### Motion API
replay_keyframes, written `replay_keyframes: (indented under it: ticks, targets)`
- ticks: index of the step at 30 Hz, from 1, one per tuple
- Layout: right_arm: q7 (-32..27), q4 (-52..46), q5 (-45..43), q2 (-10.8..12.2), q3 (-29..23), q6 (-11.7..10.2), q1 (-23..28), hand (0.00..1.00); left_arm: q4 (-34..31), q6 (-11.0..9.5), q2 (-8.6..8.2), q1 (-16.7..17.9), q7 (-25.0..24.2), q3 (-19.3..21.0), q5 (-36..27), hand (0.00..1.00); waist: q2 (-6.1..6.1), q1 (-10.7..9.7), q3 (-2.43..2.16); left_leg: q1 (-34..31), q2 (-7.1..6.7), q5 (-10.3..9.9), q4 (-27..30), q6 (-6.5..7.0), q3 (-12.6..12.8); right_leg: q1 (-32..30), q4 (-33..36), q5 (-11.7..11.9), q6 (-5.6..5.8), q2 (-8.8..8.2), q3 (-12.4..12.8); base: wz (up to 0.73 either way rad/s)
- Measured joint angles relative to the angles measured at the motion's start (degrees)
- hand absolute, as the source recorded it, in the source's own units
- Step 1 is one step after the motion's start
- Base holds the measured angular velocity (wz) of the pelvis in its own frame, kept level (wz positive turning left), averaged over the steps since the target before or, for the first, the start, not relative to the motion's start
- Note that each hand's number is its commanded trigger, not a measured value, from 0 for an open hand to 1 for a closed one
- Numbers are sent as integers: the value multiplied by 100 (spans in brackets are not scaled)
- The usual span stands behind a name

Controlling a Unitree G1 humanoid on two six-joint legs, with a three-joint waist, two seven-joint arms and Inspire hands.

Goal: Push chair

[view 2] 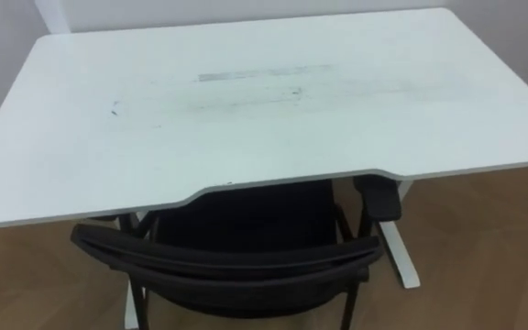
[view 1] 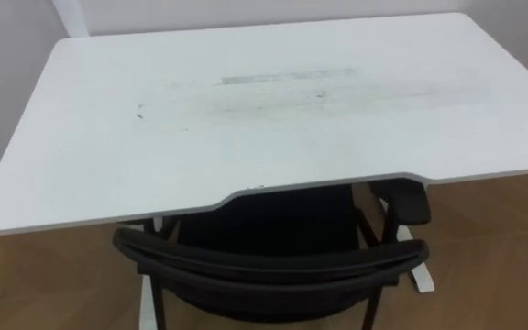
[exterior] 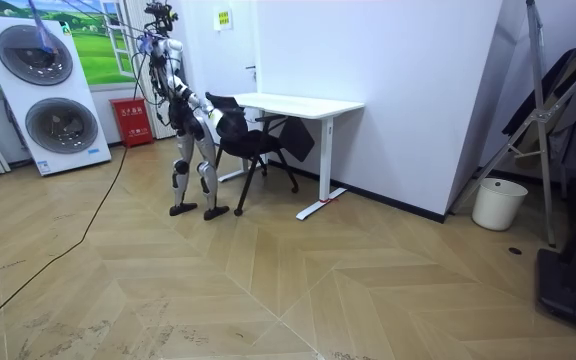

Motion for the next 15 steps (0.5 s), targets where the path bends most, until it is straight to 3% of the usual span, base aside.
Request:
replay_keyframes:
  ticks: [2, 7, 11, 15]
  targets:
    - [526, 805, -3, 99, 47, 50, 26, 0, 494, 81, -91, 97, -375, 3, 18, 0, 3, 15, 1, 8, 11, -22, -1, 1, 27, -1, 3, -15, -2, 15, 8, -5]
    - [1741, 2152, -69, 199, 668, 539, -124, 0, 1449, 530, -318, 149, -1443, -46, 23, 0, 22, -67, 6, 14, 9, -59, 7, 26, 71, 2, 8, -29, 11, 9, -2, -4]
    - [2059, 2253, -208, 273, 1037, 690, -300, 0, 1620, 655, -367, 40, -1888, -344, 12, 0, 26, -71, 21, 58, 13, -61, 6, 28, 54, 58, -16, -29, 11, 7, -23, 0]
    - [2294, 2242, -319, 342, 1268, 686, -798, 0, 1598, 705, -441, -280, -2394, -938, 80, 0, 28, -102, 27, 46, 6, -60, 15, 28, 41, 60, -33, -25, 14, 3, -24, 0]
